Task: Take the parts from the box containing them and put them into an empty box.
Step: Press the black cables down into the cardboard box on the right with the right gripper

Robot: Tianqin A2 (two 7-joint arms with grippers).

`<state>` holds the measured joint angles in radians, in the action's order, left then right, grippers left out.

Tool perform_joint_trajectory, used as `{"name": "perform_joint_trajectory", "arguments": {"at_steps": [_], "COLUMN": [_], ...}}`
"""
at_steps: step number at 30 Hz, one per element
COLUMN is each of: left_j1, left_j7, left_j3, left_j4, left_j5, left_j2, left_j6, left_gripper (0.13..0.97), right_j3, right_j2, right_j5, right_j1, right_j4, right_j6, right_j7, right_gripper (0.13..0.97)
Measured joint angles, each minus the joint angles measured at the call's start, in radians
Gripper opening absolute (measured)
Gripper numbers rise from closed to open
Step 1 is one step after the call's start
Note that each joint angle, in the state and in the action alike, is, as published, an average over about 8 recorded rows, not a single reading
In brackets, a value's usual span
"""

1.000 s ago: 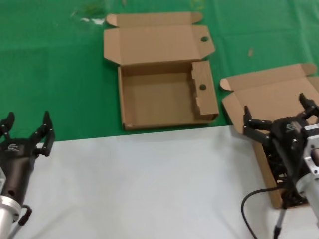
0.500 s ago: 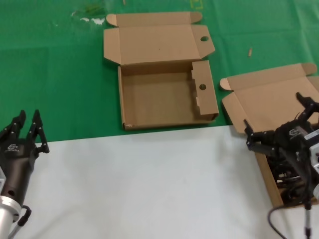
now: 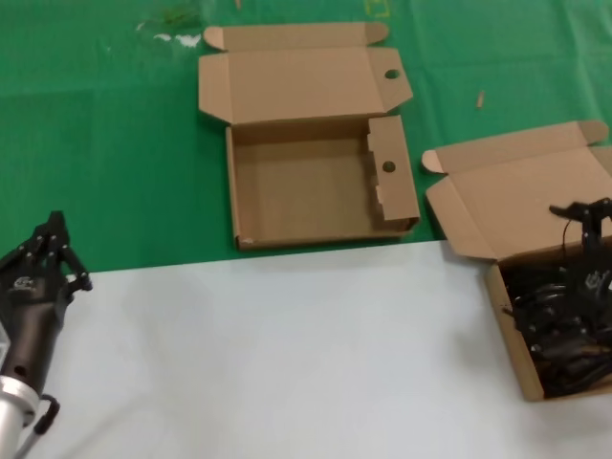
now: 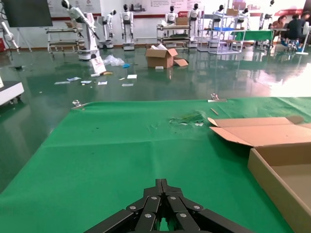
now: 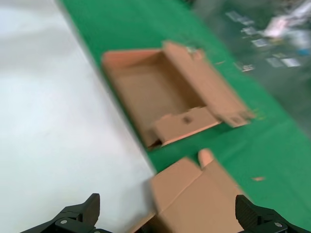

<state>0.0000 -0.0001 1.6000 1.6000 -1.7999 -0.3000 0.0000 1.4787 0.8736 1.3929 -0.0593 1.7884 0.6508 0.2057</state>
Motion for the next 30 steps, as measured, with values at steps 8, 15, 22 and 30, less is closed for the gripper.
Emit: {"name": "perform_joint_trajectory", "arguments": {"at_steps": [8,15,22,30], "left_j1": [0.000,0.000,0.000,0.000], "left_j7": [0.000,0.000,0.000,-0.001], "left_j3": [0.000,0.000,0.000,0.000], "left_j4": [0.000,0.000,0.000,0.000], "left_j5": [0.000,0.000,0.000,0.000], "left_j2": [0.000,0.000,0.000,0.000], "left_j6": [0.000,0.000,0.000,0.000], "left_gripper": [0.143,0.140,0.140,0.140], "right_j3": [0.139,0.296,0.409,0.487], "right_j2": [0.176,0.195,0.168,0.122], "right_j5": [0.017,-0.026,-0.080,-0.126], "right_j1": [0.217,0.451,0.621,0.752], "right_j4": [-0.090,-0.220,-0.318,-0.422], "right_j6": [0.241,0.435,0.571,0.637], "right_j7": [-0.055,-0.156,-0.211,-0.271], "right_gripper": [0.966,0.963,0.944,0.880]}}
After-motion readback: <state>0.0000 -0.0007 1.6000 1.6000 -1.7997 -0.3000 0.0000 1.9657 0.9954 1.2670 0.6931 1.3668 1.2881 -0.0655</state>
